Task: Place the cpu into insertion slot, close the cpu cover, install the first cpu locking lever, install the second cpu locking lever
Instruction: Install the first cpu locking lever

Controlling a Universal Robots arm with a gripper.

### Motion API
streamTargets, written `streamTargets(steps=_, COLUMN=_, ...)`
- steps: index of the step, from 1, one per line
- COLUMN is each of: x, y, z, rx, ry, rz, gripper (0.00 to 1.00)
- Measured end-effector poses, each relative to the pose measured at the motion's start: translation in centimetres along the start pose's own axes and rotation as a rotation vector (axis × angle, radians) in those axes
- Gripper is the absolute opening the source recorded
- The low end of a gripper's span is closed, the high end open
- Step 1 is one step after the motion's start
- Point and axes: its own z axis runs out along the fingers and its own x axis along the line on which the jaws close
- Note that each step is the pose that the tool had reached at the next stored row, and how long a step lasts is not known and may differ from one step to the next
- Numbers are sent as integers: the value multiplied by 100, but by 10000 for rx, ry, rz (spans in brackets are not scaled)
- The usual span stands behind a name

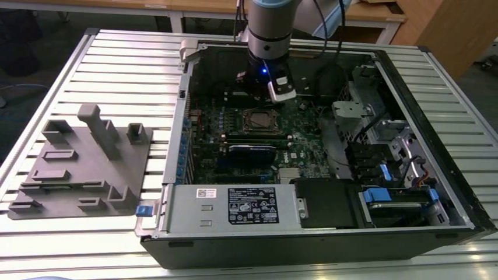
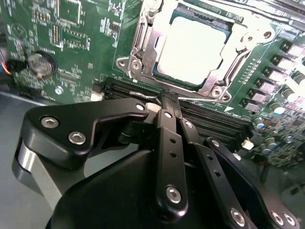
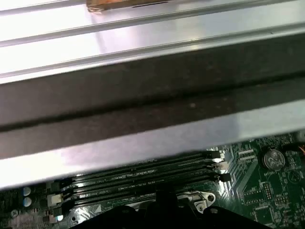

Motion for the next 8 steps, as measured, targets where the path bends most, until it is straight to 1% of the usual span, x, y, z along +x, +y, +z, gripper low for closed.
streamTargets(steps=3, x=-2, y=1, z=1, rx=11, ry=-47, rz=269, gripper=11)
streamTargets(steps=6, x=-1, y=7, z=4, rx=27, ry=-114, rz=651, gripper=11)
streamTargets(steps=8, x=-1, y=7, z=4, rx=26, ry=-116, rz=661, gripper=11)
